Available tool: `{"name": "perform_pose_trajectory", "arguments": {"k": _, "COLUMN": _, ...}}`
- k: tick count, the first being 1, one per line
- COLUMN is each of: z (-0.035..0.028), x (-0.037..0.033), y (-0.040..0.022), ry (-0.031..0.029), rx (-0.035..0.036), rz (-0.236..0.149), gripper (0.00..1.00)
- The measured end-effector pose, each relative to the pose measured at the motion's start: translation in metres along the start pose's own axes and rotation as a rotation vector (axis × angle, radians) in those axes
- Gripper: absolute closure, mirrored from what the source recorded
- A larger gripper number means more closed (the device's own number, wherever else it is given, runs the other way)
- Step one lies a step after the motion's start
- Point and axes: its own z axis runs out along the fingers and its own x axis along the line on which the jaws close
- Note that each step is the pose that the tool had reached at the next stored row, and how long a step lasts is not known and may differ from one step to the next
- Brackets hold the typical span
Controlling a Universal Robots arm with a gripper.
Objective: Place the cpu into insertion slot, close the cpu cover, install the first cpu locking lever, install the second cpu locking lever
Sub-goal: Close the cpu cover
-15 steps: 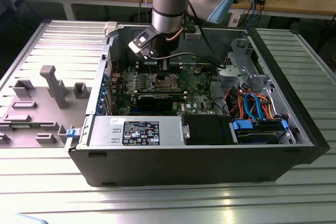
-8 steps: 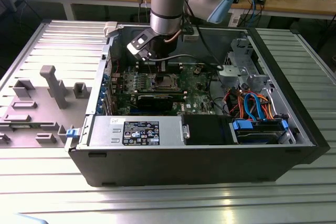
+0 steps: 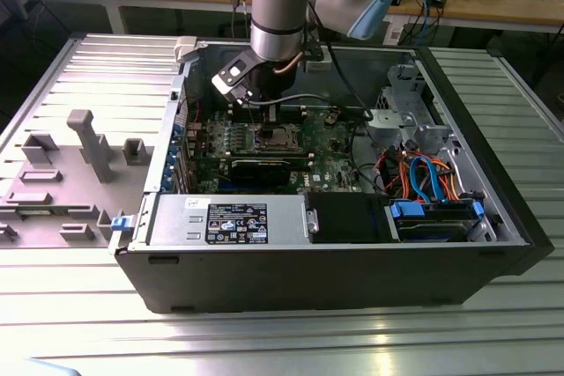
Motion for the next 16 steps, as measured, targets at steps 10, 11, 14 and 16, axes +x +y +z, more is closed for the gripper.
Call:
{"name": "perform_pose_trajectory", "arguments": {"k": 10, "z": 0.0023, "x": 0.0001, "y": 0.0001, "ry": 0.0006, "rx": -0.0004, "rz": 0.0, "gripper": 0.89}}
{"name": "perform_pose_trajectory", "arguments": {"k": 11, "z": -0.0018, "x": 0.0004, "y": 0.0002, "ry": 0.0023, "rx": -0.0018, "rz": 0.0, "gripper": 0.89}}
{"name": "perform_pose_trajectory", "arguments": {"k": 14, "z": -0.006, "x": 0.0, "y": 0.0035, "ry": 0.0009, "rx": 0.0006, "rz": 0.0, "gripper": 0.89}}
{"name": "perform_pose_trajectory", "arguments": {"k": 16, "z": -0.0064, "x": -0.0004, "y": 0.0108, "ry": 0.0024, "rx": 0.0059, "rz": 0.0, "gripper": 0.89}}
